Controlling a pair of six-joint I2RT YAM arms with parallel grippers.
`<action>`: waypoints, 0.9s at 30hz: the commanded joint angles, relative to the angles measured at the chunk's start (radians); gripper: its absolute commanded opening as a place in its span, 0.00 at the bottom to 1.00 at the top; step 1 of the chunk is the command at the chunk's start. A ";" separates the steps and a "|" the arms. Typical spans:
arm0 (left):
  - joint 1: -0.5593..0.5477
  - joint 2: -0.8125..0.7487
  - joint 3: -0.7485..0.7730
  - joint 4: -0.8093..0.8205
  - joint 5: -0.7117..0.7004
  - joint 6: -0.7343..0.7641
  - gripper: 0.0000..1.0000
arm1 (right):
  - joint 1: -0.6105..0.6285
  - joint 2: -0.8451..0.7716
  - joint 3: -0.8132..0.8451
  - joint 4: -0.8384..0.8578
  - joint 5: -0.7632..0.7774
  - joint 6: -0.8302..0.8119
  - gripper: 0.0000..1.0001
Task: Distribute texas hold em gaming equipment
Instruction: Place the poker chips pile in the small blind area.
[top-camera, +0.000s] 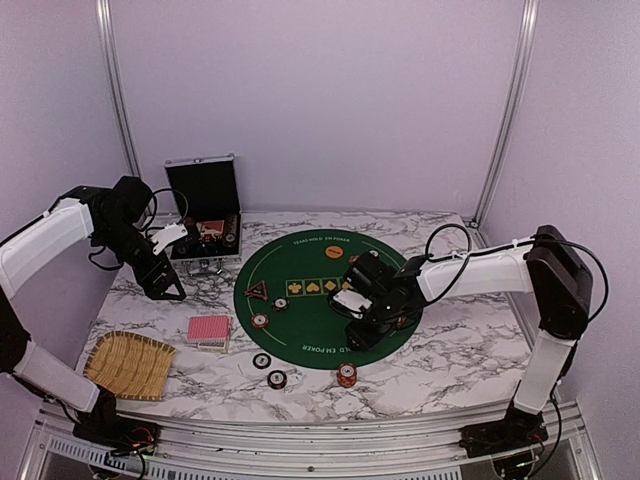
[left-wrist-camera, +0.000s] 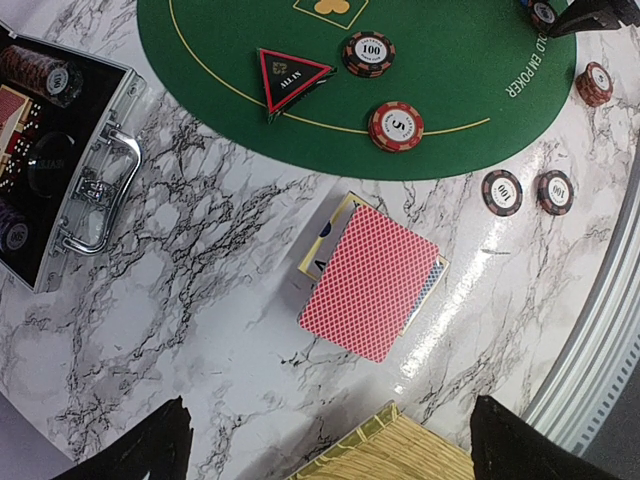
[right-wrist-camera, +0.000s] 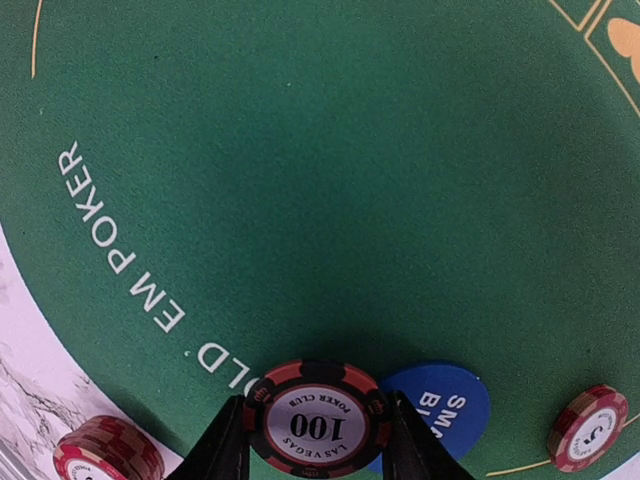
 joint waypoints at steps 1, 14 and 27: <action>0.003 0.011 0.005 -0.032 0.020 0.012 0.99 | -0.006 -0.027 -0.007 0.029 0.003 0.017 0.00; 0.002 0.005 -0.012 -0.034 0.016 0.015 0.99 | -0.005 0.022 0.032 0.036 -0.056 0.006 0.01; -0.006 0.002 -0.033 -0.045 0.016 0.019 0.99 | -0.006 0.019 0.028 0.020 -0.035 0.012 0.57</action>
